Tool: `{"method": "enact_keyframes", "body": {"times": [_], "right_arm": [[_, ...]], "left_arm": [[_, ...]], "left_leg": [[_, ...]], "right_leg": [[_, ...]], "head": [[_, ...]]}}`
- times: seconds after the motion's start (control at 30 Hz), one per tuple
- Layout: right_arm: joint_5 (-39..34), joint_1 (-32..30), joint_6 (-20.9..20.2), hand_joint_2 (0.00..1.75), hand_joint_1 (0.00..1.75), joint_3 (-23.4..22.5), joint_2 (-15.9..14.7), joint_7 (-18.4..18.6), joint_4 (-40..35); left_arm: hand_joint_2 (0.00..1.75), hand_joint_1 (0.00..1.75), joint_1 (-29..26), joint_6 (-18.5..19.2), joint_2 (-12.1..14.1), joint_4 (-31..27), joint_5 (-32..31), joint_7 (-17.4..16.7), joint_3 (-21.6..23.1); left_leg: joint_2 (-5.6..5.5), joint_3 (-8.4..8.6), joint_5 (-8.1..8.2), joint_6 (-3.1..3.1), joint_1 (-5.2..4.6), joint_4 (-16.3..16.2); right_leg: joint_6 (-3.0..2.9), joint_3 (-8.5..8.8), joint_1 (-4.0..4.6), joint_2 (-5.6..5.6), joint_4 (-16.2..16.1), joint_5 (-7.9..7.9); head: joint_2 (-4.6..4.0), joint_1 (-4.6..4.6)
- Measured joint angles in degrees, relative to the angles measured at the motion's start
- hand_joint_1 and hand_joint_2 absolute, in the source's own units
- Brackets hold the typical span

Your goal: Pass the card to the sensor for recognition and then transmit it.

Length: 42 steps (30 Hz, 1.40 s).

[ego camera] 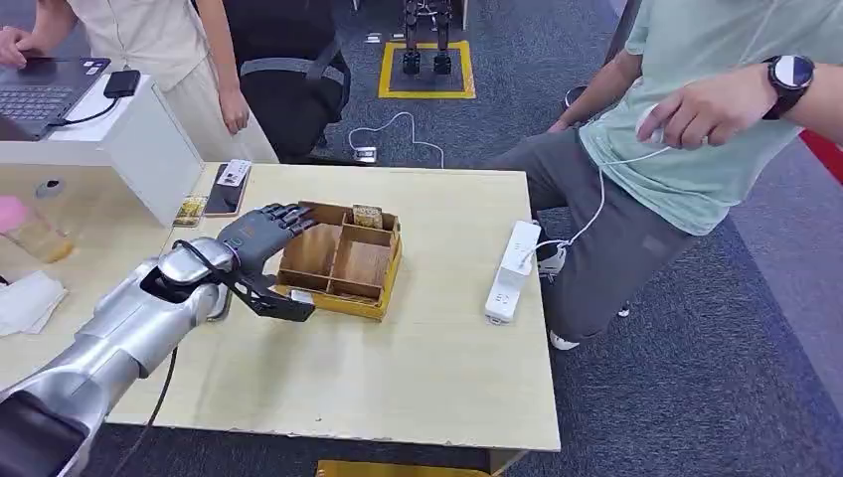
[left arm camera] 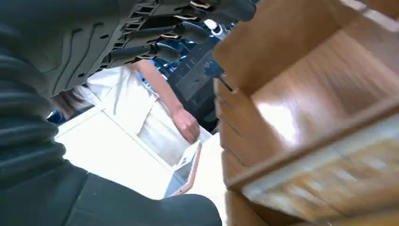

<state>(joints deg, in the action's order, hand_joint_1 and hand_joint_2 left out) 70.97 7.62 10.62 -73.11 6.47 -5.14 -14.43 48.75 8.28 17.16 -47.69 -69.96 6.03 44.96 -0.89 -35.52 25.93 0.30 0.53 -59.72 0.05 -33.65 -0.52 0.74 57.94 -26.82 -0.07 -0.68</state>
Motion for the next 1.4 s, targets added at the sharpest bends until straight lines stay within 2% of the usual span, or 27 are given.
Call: {"method": "enact_keyframes", "body": {"times": [0.7,0.9,1.17,1.4], "right_arm": [[-0.2,0.0,0.0,1.75,0.00,0.0,0.0,-0.1,0.0],[-0.6,0.0,0.2,1.75,0.00,0.0,0.0,0.0,0.0],[-0.8,0.0,0.2,1.75,0.00,0.0,0.0,0.0,0.0],[-0.8,0.0,0.2,1.75,0.00,0.0,0.0,0.0,0.0]], "left_arm": [[1.75,0.00,1.8,1.2,0.8,-0.5,-0.9,-0.3,-2.3],[1.75,0.00,1.8,2.3,2.8,-1.8,0.0,0.2,-2.9],[1.75,0.00,1.0,1.8,6.1,-2.2,-1.1,-1.1,-4.2],[1.75,0.00,0.2,1.8,7.1,-2.4,-1.0,-1.0,-4.8]], "left_leg": [[0.00,0.00,0.00,0.00,0.00,0.0],[0.02,0.00,0.00,0.00,0.00,0.0],[0.02,0.00,0.00,0.00,0.01,0.0],[0.01,-0.01,0.00,0.00,0.00,0.0]], "right_leg": [[0.00,0.00,0.00,0.00,0.0,0.00],[0.00,-0.01,0.00,0.04,0.0,0.00],[0.00,-0.01,0.01,0.03,0.0,0.00],[0.00,0.01,0.00,0.02,0.0,0.00]], "head": [[0.00,0.02],[0.00,0.02],[0.00,0.02],[0.00,0.00]]}}
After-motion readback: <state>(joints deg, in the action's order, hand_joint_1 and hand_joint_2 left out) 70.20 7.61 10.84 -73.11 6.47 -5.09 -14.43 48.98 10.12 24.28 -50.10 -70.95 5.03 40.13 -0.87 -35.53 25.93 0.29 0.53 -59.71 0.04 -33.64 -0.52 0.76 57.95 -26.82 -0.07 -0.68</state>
